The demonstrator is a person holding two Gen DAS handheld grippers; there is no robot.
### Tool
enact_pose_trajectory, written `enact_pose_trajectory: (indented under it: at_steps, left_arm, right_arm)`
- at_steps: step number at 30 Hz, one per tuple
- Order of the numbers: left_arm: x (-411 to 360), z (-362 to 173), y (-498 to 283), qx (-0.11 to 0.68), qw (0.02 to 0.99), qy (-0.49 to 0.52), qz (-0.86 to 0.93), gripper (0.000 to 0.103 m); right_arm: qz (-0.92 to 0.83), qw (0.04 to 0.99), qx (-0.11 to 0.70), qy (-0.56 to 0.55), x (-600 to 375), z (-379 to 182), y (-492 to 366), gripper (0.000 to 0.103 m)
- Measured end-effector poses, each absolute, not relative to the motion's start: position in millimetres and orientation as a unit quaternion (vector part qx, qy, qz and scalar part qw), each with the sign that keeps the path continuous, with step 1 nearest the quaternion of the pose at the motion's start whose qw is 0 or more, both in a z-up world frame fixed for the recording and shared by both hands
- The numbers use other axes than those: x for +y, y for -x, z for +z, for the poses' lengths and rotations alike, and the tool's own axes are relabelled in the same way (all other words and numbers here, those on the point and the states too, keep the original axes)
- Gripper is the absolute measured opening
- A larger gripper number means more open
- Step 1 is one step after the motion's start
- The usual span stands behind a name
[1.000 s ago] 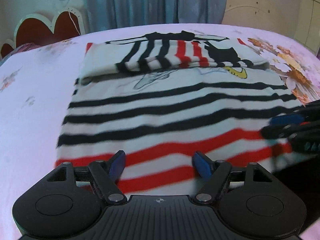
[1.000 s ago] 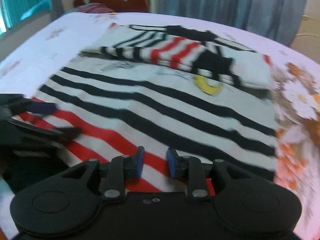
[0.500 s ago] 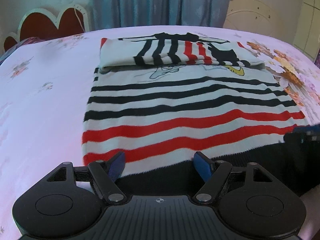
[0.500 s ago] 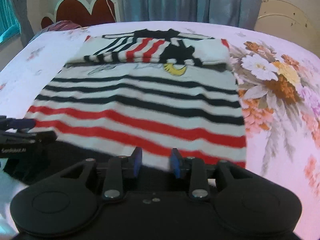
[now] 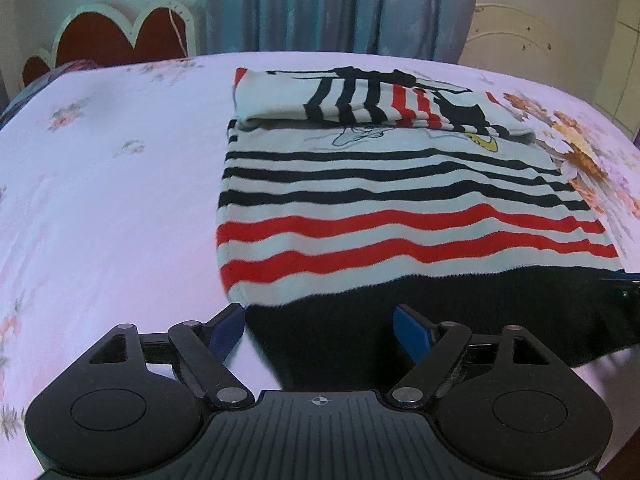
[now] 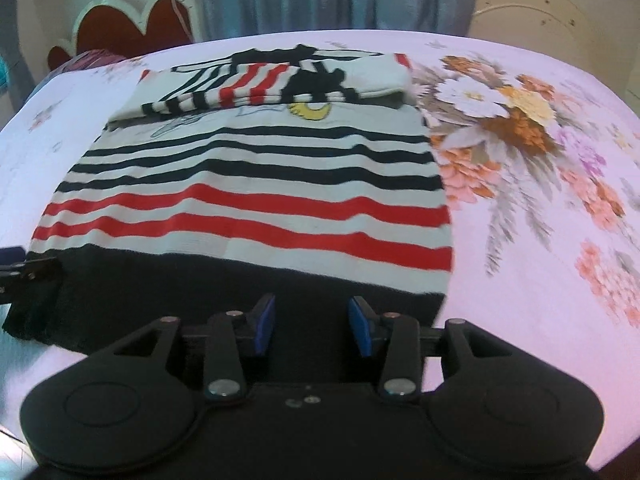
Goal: Fold small clothes
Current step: 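Grasp the black hem band of the sweater with both grippers, then lift the hem band and fold it over toward the collar fold with both grippers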
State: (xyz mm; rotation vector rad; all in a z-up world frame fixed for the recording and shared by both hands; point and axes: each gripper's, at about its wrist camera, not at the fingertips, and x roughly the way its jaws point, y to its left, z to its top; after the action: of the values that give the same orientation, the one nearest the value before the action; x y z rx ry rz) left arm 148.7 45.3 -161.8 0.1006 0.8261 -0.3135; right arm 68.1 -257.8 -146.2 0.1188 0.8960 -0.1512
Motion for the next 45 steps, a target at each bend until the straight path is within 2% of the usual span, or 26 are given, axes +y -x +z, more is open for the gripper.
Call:
enact_pose_trajectory:
  at_steps: [4, 13, 20, 23, 24, 25, 27, 28, 29, 35, 45]
  left_arm:
    - [55.5, -165.3, -146.4, 0.406, 0.900, -0.037, -0.151, 0.081]
    - [66.5, -175.6, -142.8, 0.421, 0.890, -0.023, -0.173, 0.081]
    - [62.5, -174.5, -142.9, 0.441, 0.875, -0.012, -0.199, 0.080]
    - [60.5, -173.3, -146.2, 0.449, 0.869, 0.002, -0.209, 0.066]
    - [61.1, -173.0, -148.3, 0.452, 0.867, 0.010, -0.211, 0.056]
    - [62.0, -172.7, -150.9, 0.454, 0.865, 0.016, -0.213, 0.043]
    - [63.1, -173.1, -156.5, 0.462, 0.859, 0.025, -0.219, 0.030]
    - [63.8, -173.2, -159.0, 0.465, 0.856, 0.030, -0.222, 0.019]
    - [64.3, -173.2, -160.8, 0.467, 0.854, 0.034, -0.225, 0.011]
    - [61.3, -158.6, -165.6, 0.448, 0.860, 0.045, -0.239, 0.010]
    - [50.4, -99.8, -197.7, 0.366, 0.894, 0.058, -0.252, 0.010]
  right_arm:
    - [-0.091, 0.898, 0.427, -0.060, -264.4, -144.1, -58.4, 0.047]
    - [-0.124, 0.887, 0.436, -0.086, -284.4, -152.4, -44.1, 0.052]
    - [-0.124, 0.881, 0.442, -0.117, -298.0, -158.9, -44.4, 0.052]
    - [-0.117, 0.877, 0.446, -0.132, -300.7, -160.2, -44.6, 0.045]
    - [-0.114, 0.875, 0.449, -0.139, -301.9, -160.1, -44.8, 0.038]
    - [-0.107, 0.873, 0.453, -0.150, -303.4, -160.5, -45.1, 0.032]
    - [-0.098, 0.868, 0.459, -0.163, -305.0, -160.9, -45.6, 0.025]
    - [-0.094, 0.866, 0.461, -0.167, -306.2, -160.8, -46.5, 0.016]
    - [-0.090, 0.864, 0.463, -0.175, -307.8, -160.8, -47.5, 0.013]
    - [-0.062, 0.873, 0.450, -0.175, -306.8, -148.0, -53.2, 0.010]
    - [-0.029, 0.912, 0.369, -0.179, -316.8, -92.1, -78.9, 0.010]
